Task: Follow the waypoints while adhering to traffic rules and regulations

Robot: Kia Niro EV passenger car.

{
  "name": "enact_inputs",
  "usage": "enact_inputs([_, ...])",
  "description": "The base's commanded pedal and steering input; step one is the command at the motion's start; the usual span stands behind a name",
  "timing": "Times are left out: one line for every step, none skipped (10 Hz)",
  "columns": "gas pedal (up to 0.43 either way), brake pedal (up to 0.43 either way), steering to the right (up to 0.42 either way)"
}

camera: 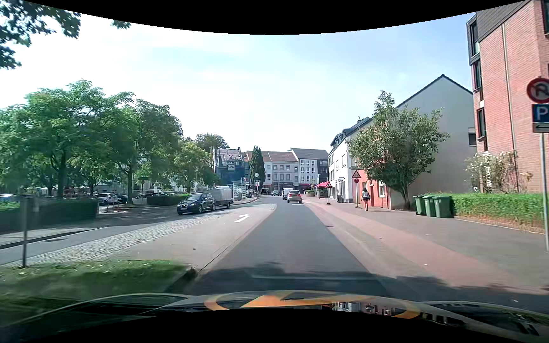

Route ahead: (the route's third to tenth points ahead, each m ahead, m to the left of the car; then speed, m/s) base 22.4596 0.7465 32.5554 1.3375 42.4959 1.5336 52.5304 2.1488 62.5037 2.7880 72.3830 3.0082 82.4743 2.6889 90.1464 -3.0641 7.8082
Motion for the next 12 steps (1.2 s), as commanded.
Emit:
enact_inputs([0.087, 0.000, 0.000])
enact_inputs([0.079, 0.000, 0.000])
enact_inputs([0.079, 0.000, 0.000])
enact_inputs([0.079, 0.000, 0.000])
enact_inputs([0.079, 0.000, 0.000])
enact_inputs([0.067, 0.000, 0.000])
enact_inputs([0.067, 0.000, -0.001])
enact_inputs([0.059, 0.000, 0.000])
enact_inputs([0.059, 0.000, 0.000])
enact_inputs([0.059, 0.000, 0.000])
enact_inputs([0.047, 0.000, 0.000])
enact_inputs([0.047, 0.000, -0.001])
